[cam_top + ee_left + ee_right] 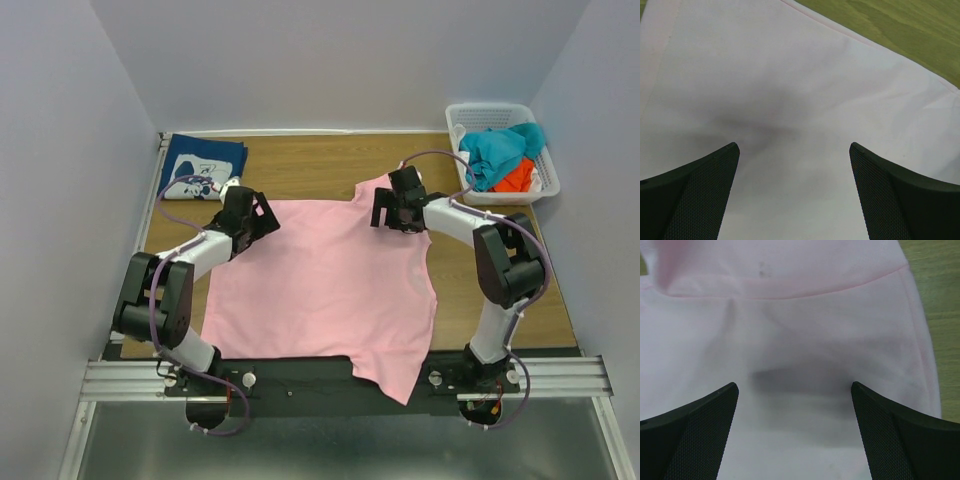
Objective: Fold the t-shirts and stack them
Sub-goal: Flatten the tshirt out
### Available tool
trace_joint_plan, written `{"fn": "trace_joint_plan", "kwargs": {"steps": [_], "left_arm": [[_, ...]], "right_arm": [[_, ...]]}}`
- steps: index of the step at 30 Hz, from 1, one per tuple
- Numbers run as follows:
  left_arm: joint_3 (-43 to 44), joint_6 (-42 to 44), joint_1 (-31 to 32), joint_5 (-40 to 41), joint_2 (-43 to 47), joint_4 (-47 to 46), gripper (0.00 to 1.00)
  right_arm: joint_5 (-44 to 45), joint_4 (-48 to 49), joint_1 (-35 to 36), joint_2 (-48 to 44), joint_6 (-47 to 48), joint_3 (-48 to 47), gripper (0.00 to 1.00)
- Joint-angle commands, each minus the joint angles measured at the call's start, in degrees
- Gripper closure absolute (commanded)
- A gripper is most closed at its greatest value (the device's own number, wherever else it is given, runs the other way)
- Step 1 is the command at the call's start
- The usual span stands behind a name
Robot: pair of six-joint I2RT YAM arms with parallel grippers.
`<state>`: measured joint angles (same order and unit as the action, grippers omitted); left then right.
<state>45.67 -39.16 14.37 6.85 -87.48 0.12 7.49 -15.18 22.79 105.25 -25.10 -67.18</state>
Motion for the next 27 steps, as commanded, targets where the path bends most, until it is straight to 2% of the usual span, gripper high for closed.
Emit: {"fn": "trace_joint_plan", "kwargs": {"steps": [1, 14, 22, 27], "left_arm": [[2.67, 0.4, 0.66, -2.37, -4.36, 0.85, 0.02], [13.82, 1.19, 3.21, -4.65, -18.07, 1.81, 0.02], [28.57, 3.12, 3.3, -3.95, -27.02, 6.99, 0.02], [33.68, 3.65, 3.3, -5.0, -30.81, 8.84, 0.02]], "right_arm": [[4.73, -2.75, -1.43, 4.08, -1.61, -2.96, 0.0], [4.91, -3.63, -7.67, 13.39, -1.09, -10.25, 0.0], [3.15, -4.33, -11.09, 20.16, 0.67, -19.91, 0.0], [2.45, -4.51, -13.11, 24.47, 1.9, -26.33, 0.0]]}}
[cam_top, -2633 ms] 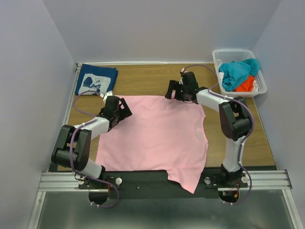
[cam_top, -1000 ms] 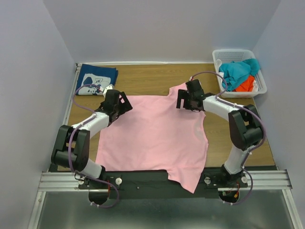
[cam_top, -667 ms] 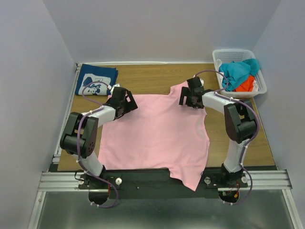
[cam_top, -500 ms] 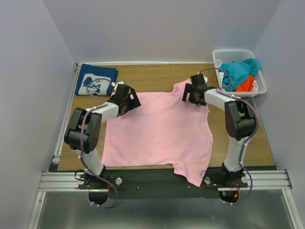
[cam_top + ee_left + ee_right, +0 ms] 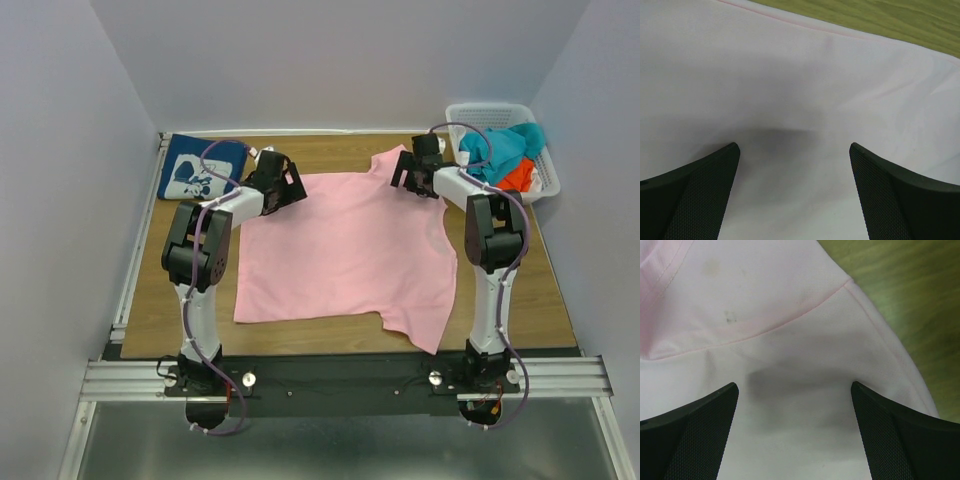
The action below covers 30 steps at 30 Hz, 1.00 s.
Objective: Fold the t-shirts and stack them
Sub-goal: Flatten the tshirt out
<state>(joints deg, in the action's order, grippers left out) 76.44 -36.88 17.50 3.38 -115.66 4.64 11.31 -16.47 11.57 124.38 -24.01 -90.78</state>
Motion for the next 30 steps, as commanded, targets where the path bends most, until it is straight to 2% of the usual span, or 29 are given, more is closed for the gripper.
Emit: {"fn": "trace_joint_plan", "kwargs": {"steps": [1, 11, 19, 25, 29, 30], "left_arm": [[3.7, 1.46, 0.17, -1.53, -3.17, 4.58, 0.02], [14.95, 2.78, 0.34, -3.11, -10.46, 7.57, 0.02], [17.68, 3.4, 0.52, -2.41, -8.36, 8.62, 0.02], [14.79, 3.66, 0.87, 1.36, 2.08, 9.51, 0.02], [7.07, 2.08, 1.66, 4.97, 11.92, 9.5, 0.02], [2.79, 0.95, 2.27, 5.76, 16.12, 9.68, 0.02]], "right_arm": [[-1.99, -3.22, -2.34, 6.57, 0.37, -4.47, 0.0], [-3.93, -3.57, -6.65, 9.48, 0.8, -8.26, 0.0], [-6.47, -4.1, -6.74, 8.52, 5.11, -14.41, 0.0], [-13.31, -4.27, -6.65, 0.97, 8.27, -12.93, 0.0], [-15.7, -4.19, -5.69, -5.63, 9.42, -8.98, 0.0], [-15.97, -4.19, -4.99, -8.25, 9.51, -6.71, 0.0]]}}
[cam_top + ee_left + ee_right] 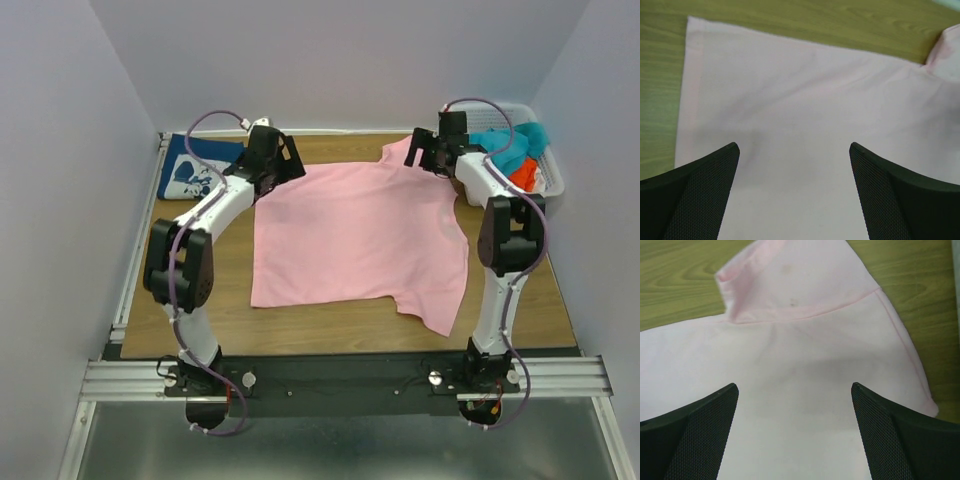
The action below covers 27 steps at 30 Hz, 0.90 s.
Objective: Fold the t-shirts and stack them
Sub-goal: Flatten the tshirt out, then fold the tshirt
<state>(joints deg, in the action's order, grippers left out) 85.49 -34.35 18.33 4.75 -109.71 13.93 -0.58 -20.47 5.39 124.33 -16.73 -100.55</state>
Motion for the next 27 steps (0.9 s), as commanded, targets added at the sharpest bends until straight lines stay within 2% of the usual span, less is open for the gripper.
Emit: {"fn": "trace_joint_plan", "kwargs": {"steps": [1, 7, 11, 14, 19, 27], "left_arm": [[-8.74, -2.3, 1.88, 5.08, 12.39, 0.31, 0.02], [-31.32, -9.95, 8.12, 10.36, 29.8, 4.25, 0.02], [-46.08, -20.47, 11.55, 11.33, 41.47, 10.48, 0.02], [-50.67, -27.84, 14.7, 11.33, 47.54, 15.14, 0.02], [-56.31, -35.51, 17.27, 10.8, 52.66, 18.32, 0.02], [-56.76, -36.84, 17.44, 9.31, 50.48, 18.85, 0.01]], "right_arm": [[-4.34, -0.19, 1.55, -9.53, 2.58, 4.21, 0.0], [-2.32, 2.53, 5.16, -21.48, -0.05, 17.65, 0.0], [-2.58, 6.05, 6.39, -28.43, -3.12, 27.04, 0.0], [-1.36, 7.72, 6.39, -33.26, -4.88, 32.41, 0.0], [0.31, 8.08, 6.39, -37.67, -5.15, 36.91, 0.0], [0.31, 8.16, 6.39, -39.69, -5.24, 38.85, 0.0]]}}
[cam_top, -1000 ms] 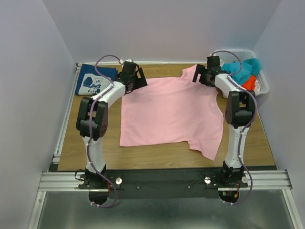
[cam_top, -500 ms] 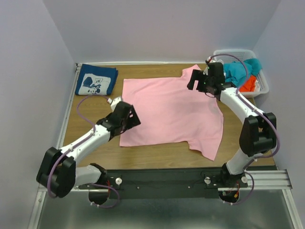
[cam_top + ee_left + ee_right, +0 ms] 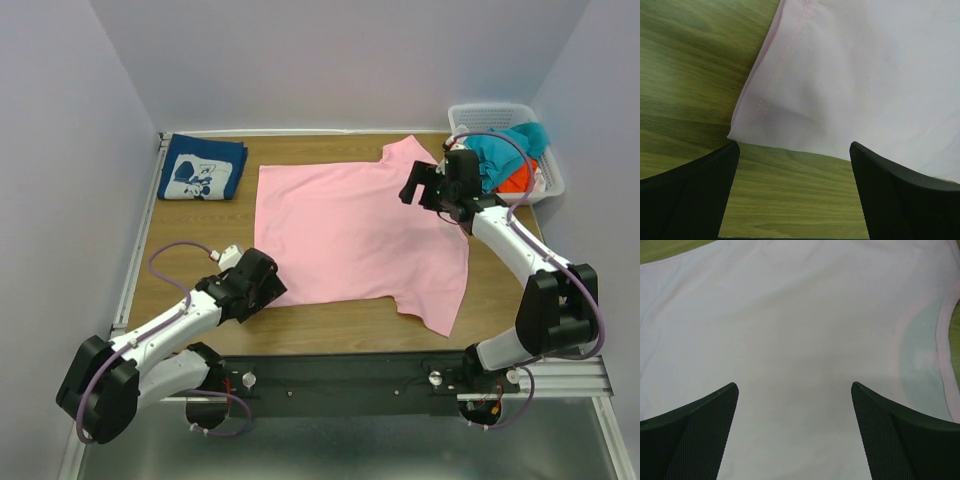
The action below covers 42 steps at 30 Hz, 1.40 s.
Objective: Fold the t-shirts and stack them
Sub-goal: Fold the tshirt
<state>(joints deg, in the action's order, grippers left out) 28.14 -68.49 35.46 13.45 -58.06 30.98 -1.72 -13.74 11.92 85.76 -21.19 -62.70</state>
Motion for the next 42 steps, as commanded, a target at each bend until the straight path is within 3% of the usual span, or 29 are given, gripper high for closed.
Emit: {"fn": "trace_joint_plan", "kwargs": {"steps": [1, 8, 11, 13, 15, 18, 26, 27, 28, 35, 42], "left_arm": [[0.69, -2.96, 0.31, 0.35, -1.7, 1.89, 0.01], [2.01, -3.4, 0.31, 1.22, -6.7, 2.59, 0.07], [2.01, -4.81, 0.31, 3.07, -8.9, 2.06, 0.23], [2.18, -5.34, 0.31, 3.6, -9.96, 1.72, 0.43], [2.18, -5.6, 0.31, 3.69, -11.36, 1.45, 0.56], [2.36, -5.69, 0.31, 3.77, -11.72, 1.54, 0.69], [0.95, -6.31, 0.31, 3.77, -8.21, 1.1, 0.87], [0.86, -6.39, 0.31, 4.03, -7.6, 1.1, 0.97], [0.78, -6.48, 0.31, 4.21, -7.33, 1.01, 1.0], [2.18, -5.52, -2.66, 10.89, -6.71, 0.67, 1.0], [0.43, 3.09, -8.39, 7.12, -4.87, -8.38, 1.0]], "right_arm": [[1.45, 1.35, -0.15, -1.03, -0.87, 1.26, 0.0], [3.74, 1.34, -0.15, -0.94, -0.69, 1.7, 0.0], [3.65, 1.35, -0.23, -1.38, -0.61, 1.88, 0.0], [4.0, 1.43, -0.23, -1.64, -0.61, 1.96, 0.0], [4.26, 1.43, -0.15, -1.73, -0.69, 2.05, 0.0], [4.53, 1.43, -0.23, -1.73, -0.87, 2.23, 0.0], [3.74, 1.52, -0.15, -1.65, -0.87, 2.67, 0.0], [3.39, 1.43, -0.23, -1.56, -0.87, 2.58, 0.0], [3.12, 1.43, -0.15, -1.64, -0.96, 2.67, 0.0], [2.15, 1.87, 1.87, -3.31, 2.89, 4.33, 0.0], [13.12, -0.67, 16.44, -5.42, 2.92, 7.5, 0.0]]}}
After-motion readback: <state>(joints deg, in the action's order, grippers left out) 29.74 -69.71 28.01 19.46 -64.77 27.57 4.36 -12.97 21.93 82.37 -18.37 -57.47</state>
